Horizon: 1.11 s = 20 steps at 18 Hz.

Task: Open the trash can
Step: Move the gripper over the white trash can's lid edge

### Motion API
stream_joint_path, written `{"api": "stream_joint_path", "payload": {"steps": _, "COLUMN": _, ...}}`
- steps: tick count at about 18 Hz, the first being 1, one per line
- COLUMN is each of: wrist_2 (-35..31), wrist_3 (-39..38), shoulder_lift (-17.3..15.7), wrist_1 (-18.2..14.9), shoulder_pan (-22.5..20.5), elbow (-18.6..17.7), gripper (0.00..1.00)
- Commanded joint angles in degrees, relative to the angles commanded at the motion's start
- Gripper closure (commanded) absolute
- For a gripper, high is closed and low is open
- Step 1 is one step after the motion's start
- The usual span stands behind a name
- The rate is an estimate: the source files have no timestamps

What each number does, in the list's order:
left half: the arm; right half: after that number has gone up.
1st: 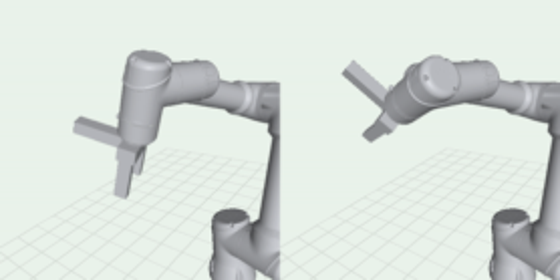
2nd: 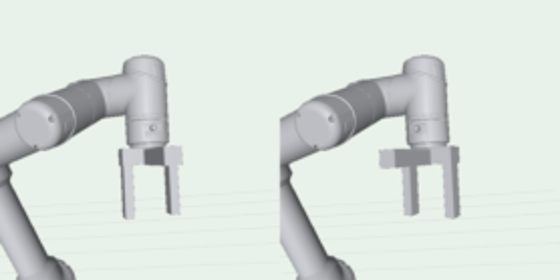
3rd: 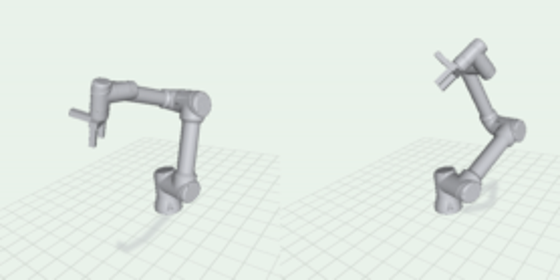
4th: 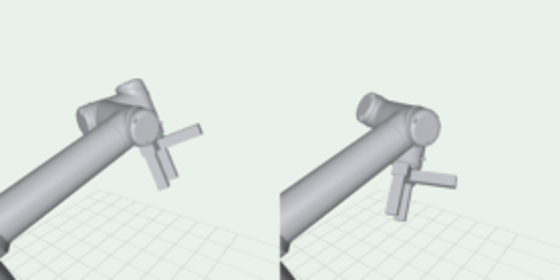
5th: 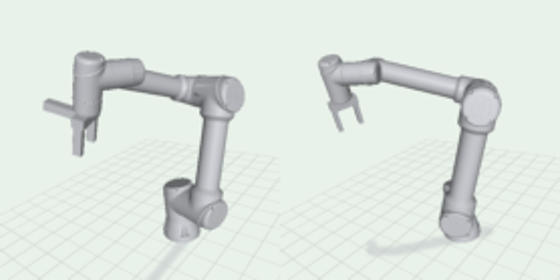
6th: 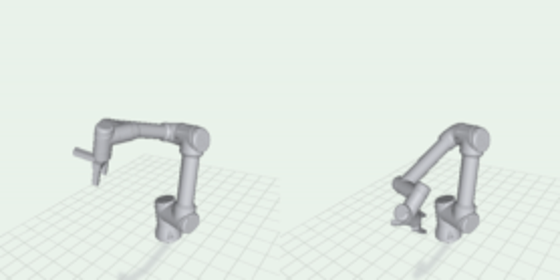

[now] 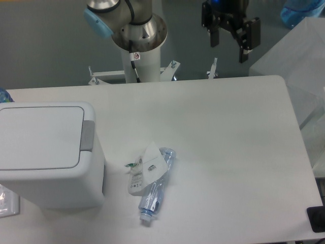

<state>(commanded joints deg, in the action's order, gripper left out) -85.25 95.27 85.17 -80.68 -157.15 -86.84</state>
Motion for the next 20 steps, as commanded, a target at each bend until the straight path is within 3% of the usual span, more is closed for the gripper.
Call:
{"api": "stream_joint_path", "payload": {"steps": 3, "wrist_2": 0.09, "wrist_3": -1.22, "shoulder_lift": 0.09, "wrist_1": 0.0, "shoulder_pan": 0.09, "elbow": 0.09, "gripper": 0.0}}
{"api": "stream_joint_path", "payload": {"steps": 11, "wrist_2": 2.99, "wrist_3": -21.06, "shoulder_lift": 1.84, "wrist_1": 0.61, "shoulder_pan": 6.5, "elbow": 0.7, "gripper": 0.0}}
{"api": "stream_joint_path", "payload": {"steps": 20, "wrist_2": 4.83, "wrist_3": -57.26, "shoulder_lift": 6.5, "wrist_1": 10.71, "shoulder_pan": 18.98, "elbow": 0.53, "gripper": 0.0}}
